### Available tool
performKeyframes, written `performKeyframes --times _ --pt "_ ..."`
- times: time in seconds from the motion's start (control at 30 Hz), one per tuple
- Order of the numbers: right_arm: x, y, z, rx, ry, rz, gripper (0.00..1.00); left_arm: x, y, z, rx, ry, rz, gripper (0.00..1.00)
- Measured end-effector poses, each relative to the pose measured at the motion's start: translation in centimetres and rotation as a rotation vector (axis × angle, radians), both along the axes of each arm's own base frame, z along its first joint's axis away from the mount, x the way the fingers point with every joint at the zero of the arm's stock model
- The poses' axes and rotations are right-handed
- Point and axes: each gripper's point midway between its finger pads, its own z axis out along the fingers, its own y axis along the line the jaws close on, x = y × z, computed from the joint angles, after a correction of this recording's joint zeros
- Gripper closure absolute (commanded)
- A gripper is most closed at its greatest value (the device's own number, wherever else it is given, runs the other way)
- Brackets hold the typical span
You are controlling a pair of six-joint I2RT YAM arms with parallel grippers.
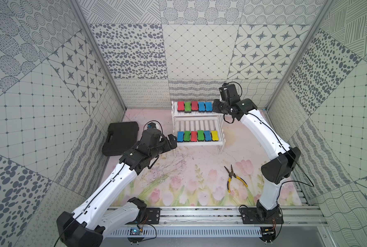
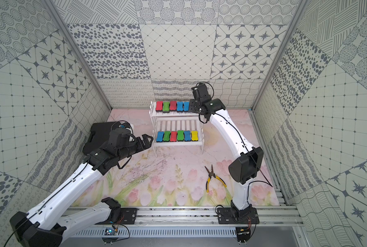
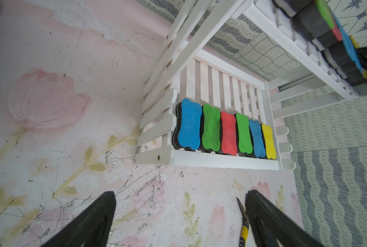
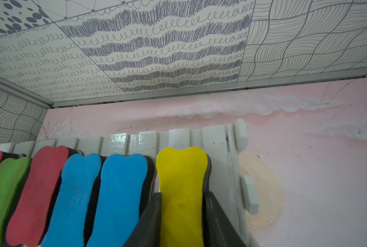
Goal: Remove the whiteboard erasers from the shelf
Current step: Pick up the whiteboard eraser from the shelf, then place the whiteboard eraser at the center of the board.
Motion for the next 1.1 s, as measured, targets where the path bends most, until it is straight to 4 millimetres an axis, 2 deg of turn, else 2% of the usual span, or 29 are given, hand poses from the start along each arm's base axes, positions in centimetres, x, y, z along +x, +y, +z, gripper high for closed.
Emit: performKeyframes --times 0.17,0.33,0.5,0.63,0.73,0.83,1.1 --pt "-1.0 -0.4 0.7 0.023 -0.019 0.007 0.72 -0.1 -0.1 0.0 -0.005 0.002 -0.006 0.0" --pt "-3.1 -1.1 2.7 0.074 -0.067 0.013 0.73 -0.1 -0.2 0.1 -0.011 0.002 -0.011 0.0" --pt "-7.3 -2.7 3.8 0.146 -0.112 0.019 0.74 -0.3 -0.4 0.2 -0.021 0.002 -0.023 0.01" --pt "-11.2 -3.9 3.2 0.198 -0.131 0.023 0.74 -0.6 -0.7 0.5 -0.034 -0.005 -0.038 0.0" --pt "-14.2 -4.2 1.2 0.229 -0.124 0.036 0.74 -1.2 -0.9 0.4 -0.044 -0.005 -0.05 0.0" --pt "-16.8 -3.8 -1.7 0.241 -0.088 0.064 0.74 -2.1 -1.3 -0.2 -0.051 0.001 -0.068 0.01" --pt "-22.4 -1.3 -12.3 0.193 0.071 0.148 0.74 -4.1 -2.2 -3.1 -0.039 0.05 -0.11 0.0"
